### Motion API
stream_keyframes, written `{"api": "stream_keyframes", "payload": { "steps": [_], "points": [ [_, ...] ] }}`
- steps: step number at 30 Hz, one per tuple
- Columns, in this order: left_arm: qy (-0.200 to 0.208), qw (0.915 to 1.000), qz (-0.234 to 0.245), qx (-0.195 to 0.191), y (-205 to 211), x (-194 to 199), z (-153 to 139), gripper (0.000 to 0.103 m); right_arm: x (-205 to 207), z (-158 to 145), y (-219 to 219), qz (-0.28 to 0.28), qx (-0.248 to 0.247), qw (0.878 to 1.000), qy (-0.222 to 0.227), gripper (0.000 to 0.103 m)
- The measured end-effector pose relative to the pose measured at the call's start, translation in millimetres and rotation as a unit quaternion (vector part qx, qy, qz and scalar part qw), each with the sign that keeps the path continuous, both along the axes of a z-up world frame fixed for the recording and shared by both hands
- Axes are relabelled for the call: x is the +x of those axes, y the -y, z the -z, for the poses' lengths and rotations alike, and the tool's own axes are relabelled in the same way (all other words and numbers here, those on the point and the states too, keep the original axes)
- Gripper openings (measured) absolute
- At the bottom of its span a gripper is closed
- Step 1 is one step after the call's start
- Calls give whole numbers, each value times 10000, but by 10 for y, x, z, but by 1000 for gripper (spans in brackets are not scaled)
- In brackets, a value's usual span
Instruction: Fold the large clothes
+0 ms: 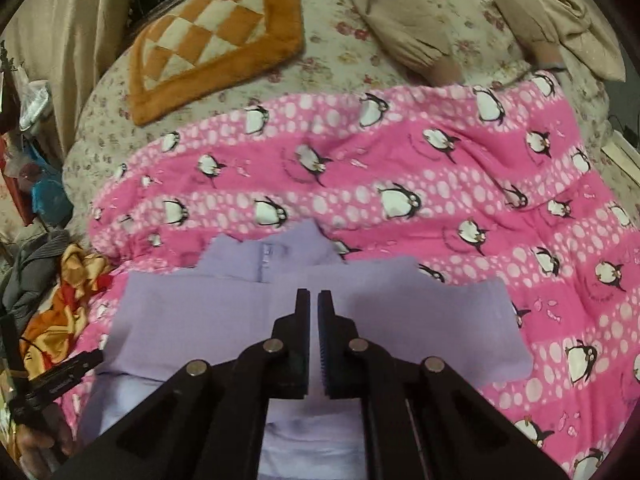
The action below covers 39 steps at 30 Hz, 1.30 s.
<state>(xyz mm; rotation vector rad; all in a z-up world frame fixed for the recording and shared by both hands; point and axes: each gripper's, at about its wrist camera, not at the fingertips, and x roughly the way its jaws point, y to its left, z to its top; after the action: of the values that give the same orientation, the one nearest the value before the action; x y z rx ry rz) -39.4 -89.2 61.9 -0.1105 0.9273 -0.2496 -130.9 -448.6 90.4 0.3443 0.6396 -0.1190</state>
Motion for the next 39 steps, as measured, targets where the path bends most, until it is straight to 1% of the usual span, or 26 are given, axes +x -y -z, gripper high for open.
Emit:
{"api": "stream_keyframes", "payload": {
  "steps": [1,2,3,5,7,8,11,12,16,18,20,21,23,24,25,26,27,28,30,32,33,35,36,37,38,39],
  "points": [
    [-10,10000,-17,-21,-15,2,-4,23,-28,10,65,41,252,9997,-32,33],
    [-18,10000,-38,-46,-29,4,-9,23,-54,44,134,116,450,9989,-75,46],
    [-23,10000,-52,-66,-39,2,-12,23,-94,106,233,259,655,9974,-146,64],
    [-42,9999,-72,-98,-48,2,-16,23,-193,294,476,662,932,9925,-425,64],
    [-53,9999,-69,-93,-32,2,-10,23,-276,529,735,1064,1263,9830,-804,65],
    [-61,9999,-57,-75,-20,2,-4,23,-309,624,833,1183,1503,9774,-899,65],
    [-86,10000,-8,-8,15,0,20,23,-377,892,1060,1344,2424,9564,-924,65],
    [-95,10000,-1,8,22,1,28,23,-373,945,1080,1369,2585,9519,-913,65],
    [-97,10000,0,15,16,-1,35,23,-356,1033,1056,1502,2911,9398,-971,65],
    [-100,9999,-59,-15,5,14,36,23,-456,986,1006,1448,3020,9379,-907,65],
    [-117,9998,-115,-62,-8,33,39,23,-545,974,973,1475,3060,9367,-851,68],
    [-123,9998,-125,-72,-16,37,37,23,-563,995,969,1514,3054,9359,-884,71],
    [-120,9999,-85,-67,-14,25,32,23,-546,1080,993,1579,3166,9312,-880,71],
    [-93,9999,-58,-52,-14,10,21,23,-508,1122,1023,1614,3231,9287,-842,70],
    [-71,10000,-48,-49,-17,0,11,23,-465,1147,1059,1613,3273,9282,-735,63],
    [-48,10000,-46,-61,-29,-7,-5,23,-402,1143,1099,1638,3219,9306,-594,54],
    [-14,9999,-64,-105,-52,-8,-27,23,-353,1100,1108,1646,3090,9353,-521,28],
    [13,9998,-93,-151,-77,-1,-45,23,-316,1030,1097,1641,2917,9411,-484,14],
    [58,9995,-197,-258,-141,23,-84,23,-249,722,966,1499,2252,9623,-300,13],
    [72,9986,-304,-429,-220,54,-118,23,-205,298,679,1099,1437,9835,65,12],
    [72,9981,-338,-520,-251,63,-130,23,-193,132,522,875,1163,9891,205,12],
    [53,9964,-387,-753,-323,87,-146,23,-130,-179,81,235,693,9963,443,12],
    [18,9950,-396,-912,-370,102,-148,23,-75,-285,-183,-152,541,9971,505,12],
    [-9,9941,-388,-1010,-388,112,-147,23,-28,-322,-369,-425,502,9964,531,12],
    [-38,9933,-372,-1094,-407,126,-141,23,52,-341,-628,-837,517,9937,544,12],
    [-73,9922,-353,-1196,-437,143,-130,23,129,-312,-854,-1227,592,9894,496,15]
  ]
}}
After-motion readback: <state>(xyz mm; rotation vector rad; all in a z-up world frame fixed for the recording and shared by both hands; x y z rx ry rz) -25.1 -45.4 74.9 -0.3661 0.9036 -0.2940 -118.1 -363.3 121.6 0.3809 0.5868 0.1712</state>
